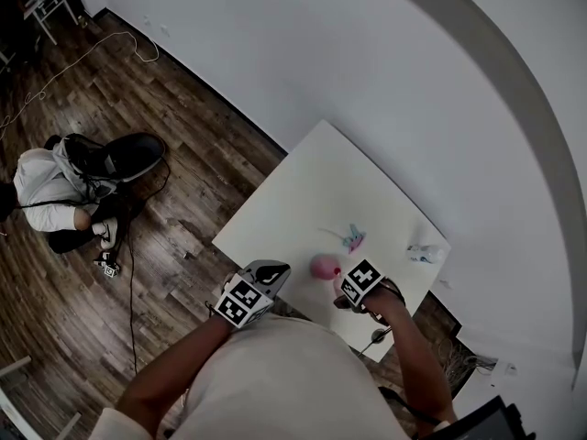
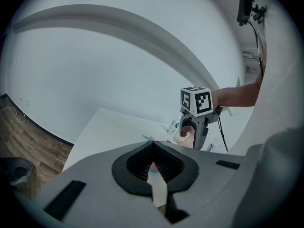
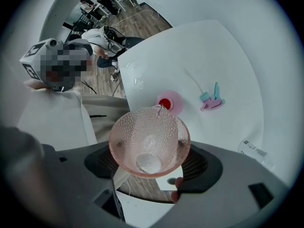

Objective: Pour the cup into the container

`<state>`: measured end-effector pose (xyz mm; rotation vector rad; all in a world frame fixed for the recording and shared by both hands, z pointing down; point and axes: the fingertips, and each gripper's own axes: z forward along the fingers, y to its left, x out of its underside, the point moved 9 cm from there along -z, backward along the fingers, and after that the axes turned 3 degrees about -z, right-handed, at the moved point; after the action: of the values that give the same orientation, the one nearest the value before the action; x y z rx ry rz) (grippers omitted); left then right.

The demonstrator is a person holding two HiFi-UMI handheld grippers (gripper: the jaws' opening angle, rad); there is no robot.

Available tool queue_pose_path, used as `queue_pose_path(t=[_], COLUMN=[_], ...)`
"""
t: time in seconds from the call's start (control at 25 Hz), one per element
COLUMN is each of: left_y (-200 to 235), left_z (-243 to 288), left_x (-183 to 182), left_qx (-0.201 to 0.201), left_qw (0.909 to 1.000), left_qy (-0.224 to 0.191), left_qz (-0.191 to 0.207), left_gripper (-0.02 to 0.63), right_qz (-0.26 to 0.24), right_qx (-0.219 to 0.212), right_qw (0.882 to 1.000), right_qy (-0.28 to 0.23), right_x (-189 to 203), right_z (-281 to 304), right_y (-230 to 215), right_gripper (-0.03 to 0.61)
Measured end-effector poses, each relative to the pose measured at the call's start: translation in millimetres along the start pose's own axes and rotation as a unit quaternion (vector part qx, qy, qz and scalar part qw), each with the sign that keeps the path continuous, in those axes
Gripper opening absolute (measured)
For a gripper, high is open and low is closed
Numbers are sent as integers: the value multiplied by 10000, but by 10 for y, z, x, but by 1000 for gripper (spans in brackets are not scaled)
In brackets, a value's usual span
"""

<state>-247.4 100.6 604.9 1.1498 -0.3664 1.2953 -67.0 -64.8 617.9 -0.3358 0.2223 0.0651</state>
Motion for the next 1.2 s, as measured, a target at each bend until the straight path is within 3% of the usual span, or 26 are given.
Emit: queue_pose_path(t=[1.2], left_y=[49], left_z=[-12], left_x=[2], left_qx=[5], left_qw=[10000], left_qy=[24], left_qz=[-63], left_gripper=[11], right_qz=[-47], right_qx=[-157], right_qw=[9995], right_qy=[286], right_x=[-36], right_z=[-37], right_y=[7], right_gripper=[377])
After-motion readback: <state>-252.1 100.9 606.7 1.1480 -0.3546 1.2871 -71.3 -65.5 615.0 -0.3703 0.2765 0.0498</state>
